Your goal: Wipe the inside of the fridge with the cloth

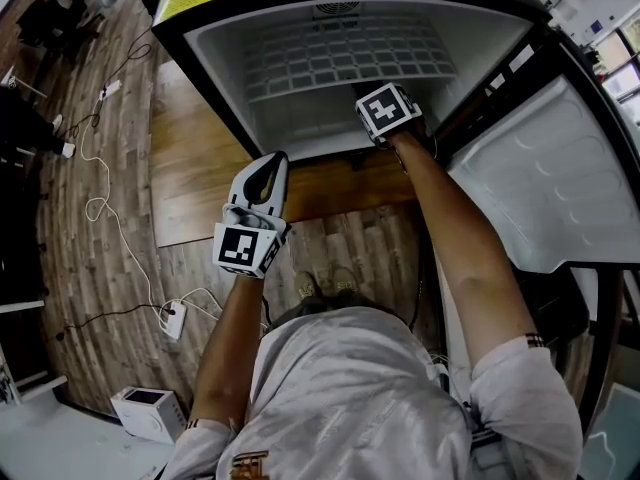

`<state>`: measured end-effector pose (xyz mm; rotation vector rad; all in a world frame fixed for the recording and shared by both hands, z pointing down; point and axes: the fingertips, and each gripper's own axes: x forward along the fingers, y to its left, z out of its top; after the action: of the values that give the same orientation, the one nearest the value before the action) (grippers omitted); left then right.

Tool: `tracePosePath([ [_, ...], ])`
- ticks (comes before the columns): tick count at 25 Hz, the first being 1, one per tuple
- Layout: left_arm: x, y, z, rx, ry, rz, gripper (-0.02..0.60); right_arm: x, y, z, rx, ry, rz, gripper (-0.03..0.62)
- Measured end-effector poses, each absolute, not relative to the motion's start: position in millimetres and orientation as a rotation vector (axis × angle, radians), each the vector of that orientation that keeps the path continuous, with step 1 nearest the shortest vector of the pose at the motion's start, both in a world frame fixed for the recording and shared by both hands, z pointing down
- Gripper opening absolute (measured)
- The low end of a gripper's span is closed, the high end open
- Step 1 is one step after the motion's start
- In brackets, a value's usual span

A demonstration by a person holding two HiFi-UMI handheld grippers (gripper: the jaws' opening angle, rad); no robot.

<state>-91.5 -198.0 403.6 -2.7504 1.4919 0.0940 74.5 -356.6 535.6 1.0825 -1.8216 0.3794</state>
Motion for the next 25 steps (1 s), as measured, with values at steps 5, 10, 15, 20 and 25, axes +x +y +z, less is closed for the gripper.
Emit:
tracePosePath([
  [5,-84,-198,403,-2.758,1.471,0.094,0.000,109,-362,534,1.159,-1.753,0.388,0.110],
  [10,-80,-197,403,-2.766,1.459,0.094,0.000,116,-365,526,1.208,-1.748,0.371,0.110],
  [15,-82,-196,403,-2.764,1.459,0.093,-0.001,120,-365,523,1.222,-1.747,0.355,0.110],
  [20,-87,-196,401,-2.758,1.462,0.094,0.000,86,-346,511,1.168,-1.842,0.370,0.110],
  [25,-90,-197,399,-2.758,1.460,0.097,0.000,16,-326,493,1.066,-2.008,0.408,0.110],
])
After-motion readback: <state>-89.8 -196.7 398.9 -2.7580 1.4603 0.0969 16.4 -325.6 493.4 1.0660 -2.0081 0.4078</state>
